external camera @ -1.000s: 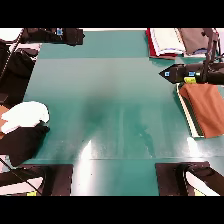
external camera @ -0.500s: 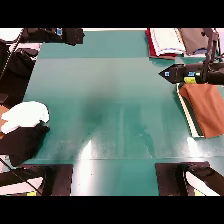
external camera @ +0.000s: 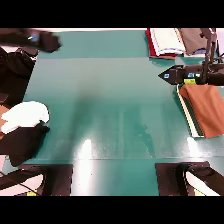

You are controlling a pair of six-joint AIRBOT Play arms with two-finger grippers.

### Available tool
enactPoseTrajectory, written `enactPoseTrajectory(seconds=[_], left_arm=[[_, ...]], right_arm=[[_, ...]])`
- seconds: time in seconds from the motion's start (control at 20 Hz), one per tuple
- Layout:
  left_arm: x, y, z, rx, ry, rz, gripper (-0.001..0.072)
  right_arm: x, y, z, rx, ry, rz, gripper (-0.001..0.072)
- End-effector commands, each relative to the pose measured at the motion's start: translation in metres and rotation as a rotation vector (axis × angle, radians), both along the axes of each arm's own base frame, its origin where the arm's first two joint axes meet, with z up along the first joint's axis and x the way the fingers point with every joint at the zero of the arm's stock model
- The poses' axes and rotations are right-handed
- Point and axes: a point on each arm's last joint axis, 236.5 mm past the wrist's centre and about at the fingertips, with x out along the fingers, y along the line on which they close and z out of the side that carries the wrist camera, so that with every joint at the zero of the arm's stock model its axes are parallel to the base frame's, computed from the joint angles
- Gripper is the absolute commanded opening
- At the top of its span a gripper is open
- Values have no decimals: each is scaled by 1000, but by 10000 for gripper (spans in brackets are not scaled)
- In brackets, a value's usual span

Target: Fold the shirts.

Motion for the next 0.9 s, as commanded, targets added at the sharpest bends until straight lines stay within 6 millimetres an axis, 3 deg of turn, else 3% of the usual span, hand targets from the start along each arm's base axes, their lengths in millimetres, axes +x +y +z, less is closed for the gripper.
enactPoseTrajectory(seconds=[0.0, 0.1, 0.15, 0.2, 0.25, 0.4, 0.6, 0.65, 0.7, 0.75, 0.8, 0.85], left_arm=[[-46, 101, -54, 101, 202, 202, 26], [-83, 160, -113, 192, 376, 337, 31], [-102, 185, -144, 236, 470, 398, 305], [-118, 205, -171, 252, 546, 467, 649], [-130, 221, -195, 261, 595, 527, 710], [-139, 239, -250, 262, 612, 575, 710], [-136, 238, -277, 259, 577, 569, 707], [-136, 238, -277, 259, 580, 570, 608], [-137, 238, -277, 263, 584, 568, 409], [-138, 238, -277, 261, 585, 570, 312], [-138, 238, -277, 261, 587, 570, 144], [-137, 238, -273, 260, 587, 570, 25]], right_arm=[[0, 0, 0, 0, 0, 1, 15], [0, 0, 0, 0, 0, 0, 15], [0, 0, 0, 0, 0, 0, 16], [0, 0, 0, 0, 0, 0, 16], [0, 0, 0, 0, 0, 0, 16], [0, 0, 1, 1, -3, -2, 16], [1, 0, 1, 2, -6, -4, 16], [2, 0, 2, 3, -9, -6, 16], [2, -1, 2, 4, -12, -8, 16], [2, -1, 2, 4, -12, -8, 16], [2, -1, 2, 4, -12, -8, 15], [3, -1, 3, 5, -13, -9, 16]])
